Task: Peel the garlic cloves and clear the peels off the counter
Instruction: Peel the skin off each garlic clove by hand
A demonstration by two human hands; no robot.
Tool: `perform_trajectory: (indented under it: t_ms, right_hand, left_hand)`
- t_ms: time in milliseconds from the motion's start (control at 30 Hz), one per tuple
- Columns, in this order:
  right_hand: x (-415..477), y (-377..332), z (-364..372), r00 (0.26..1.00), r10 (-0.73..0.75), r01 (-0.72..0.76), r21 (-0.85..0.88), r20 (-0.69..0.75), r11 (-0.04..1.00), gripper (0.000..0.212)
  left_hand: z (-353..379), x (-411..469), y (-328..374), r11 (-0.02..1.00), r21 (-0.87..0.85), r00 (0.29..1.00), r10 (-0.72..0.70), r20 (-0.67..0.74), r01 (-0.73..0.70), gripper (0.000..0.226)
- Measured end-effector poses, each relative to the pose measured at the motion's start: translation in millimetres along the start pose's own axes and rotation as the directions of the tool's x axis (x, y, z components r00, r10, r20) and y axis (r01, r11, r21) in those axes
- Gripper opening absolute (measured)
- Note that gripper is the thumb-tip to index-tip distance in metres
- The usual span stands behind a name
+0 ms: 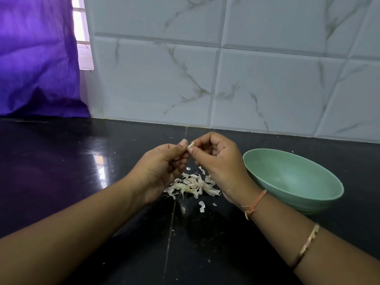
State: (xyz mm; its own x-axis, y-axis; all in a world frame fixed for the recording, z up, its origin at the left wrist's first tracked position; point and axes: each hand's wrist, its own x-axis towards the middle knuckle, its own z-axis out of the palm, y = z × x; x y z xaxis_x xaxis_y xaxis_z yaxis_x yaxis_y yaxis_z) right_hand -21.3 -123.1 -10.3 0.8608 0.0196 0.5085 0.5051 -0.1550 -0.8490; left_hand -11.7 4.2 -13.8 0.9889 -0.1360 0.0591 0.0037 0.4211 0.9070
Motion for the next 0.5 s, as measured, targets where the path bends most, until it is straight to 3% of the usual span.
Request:
perform_trajectory:
  t_ms: [267, 500]
  right_hand:
    - [-2.7, -3.9, 5.8, 0.999, -0.038, 0.038, -0.003, -0.039, 0.999, 0.017]
    - [-5.5, -1.0, 9.7, 0.987, -0.137, 0.120, -0.173, -0.089, 0.978, 0.019]
  left_hand:
    - [2.3, -1.7, -0.1, 0.993, 0.091, 0.997, 0.075, -0.003, -0.074, 0.033]
    - [2.8, -1.8, -3.9, 0.980, 0.153, 0.990, 0.135, -0.048, -0.126, 0.037]
